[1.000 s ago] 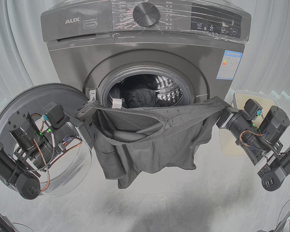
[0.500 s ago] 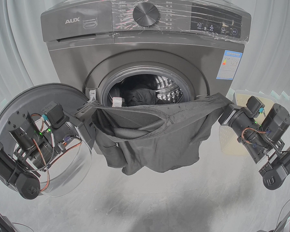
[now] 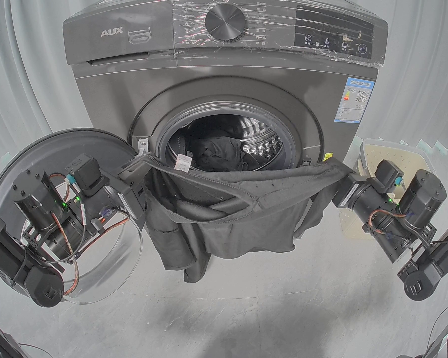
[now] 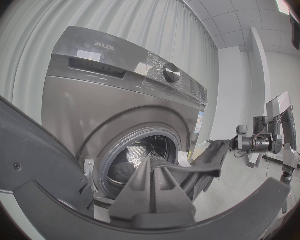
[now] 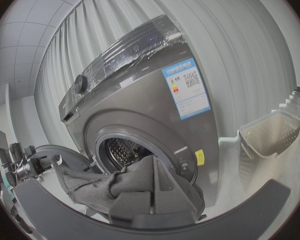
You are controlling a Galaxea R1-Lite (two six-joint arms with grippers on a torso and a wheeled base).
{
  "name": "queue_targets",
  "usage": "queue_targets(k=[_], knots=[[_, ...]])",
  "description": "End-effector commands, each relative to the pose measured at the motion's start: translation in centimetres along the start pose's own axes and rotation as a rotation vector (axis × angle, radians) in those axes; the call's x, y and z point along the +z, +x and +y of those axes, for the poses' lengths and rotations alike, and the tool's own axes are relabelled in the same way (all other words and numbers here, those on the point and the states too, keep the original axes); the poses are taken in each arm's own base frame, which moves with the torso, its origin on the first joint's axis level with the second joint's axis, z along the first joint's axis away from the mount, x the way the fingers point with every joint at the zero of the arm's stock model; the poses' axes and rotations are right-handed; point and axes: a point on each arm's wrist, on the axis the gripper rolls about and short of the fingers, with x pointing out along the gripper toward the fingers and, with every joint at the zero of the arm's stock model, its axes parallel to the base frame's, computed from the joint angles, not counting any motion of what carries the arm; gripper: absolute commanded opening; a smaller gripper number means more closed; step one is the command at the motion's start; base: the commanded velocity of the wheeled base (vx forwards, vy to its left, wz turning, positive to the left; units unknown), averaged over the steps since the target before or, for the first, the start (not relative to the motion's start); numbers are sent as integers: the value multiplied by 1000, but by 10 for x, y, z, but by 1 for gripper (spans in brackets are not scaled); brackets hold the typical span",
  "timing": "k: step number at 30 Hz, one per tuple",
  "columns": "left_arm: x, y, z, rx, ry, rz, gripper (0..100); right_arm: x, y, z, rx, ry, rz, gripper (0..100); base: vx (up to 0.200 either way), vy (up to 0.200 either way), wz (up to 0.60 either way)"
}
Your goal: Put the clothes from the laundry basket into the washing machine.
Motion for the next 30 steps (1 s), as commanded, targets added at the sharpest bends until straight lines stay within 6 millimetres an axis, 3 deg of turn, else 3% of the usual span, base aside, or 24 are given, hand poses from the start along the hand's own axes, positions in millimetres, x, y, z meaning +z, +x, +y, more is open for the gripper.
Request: queue_targets(k=[1, 5, 6, 11, 18, 27, 30], knots=[[1, 10, -9, -38, -11, -20, 0, -36, -2, -2, -6, -17, 134, 0, 0, 0, 0], [-6, 18, -13, -55, -36, -5, 0, -70, -2, -3, -7, -35, 249, 0, 0, 0, 0], [-8, 20, -14, -58, -39, -5, 0, -77, -4, -2, -1, -39, 276, 100, 0, 0, 0], [-10, 31, -12, -55, -33, -19, 0, -102, -22, 7, 58, -68, 408, 100, 0, 0, 0], [-10, 43, -17, -44, -34, -45, 0, -126, -28, 8, 70, -124, 495, 100, 0, 0, 0], [-9, 53, -19, -32, -31, -69, 0, -149, -46, 7, 88, -155, 616, 100, 0, 0, 0], [-9, 54, -21, -36, -34, -71, 0, -149, -44, 8, 91, -155, 609, 100, 0, 0, 0]])
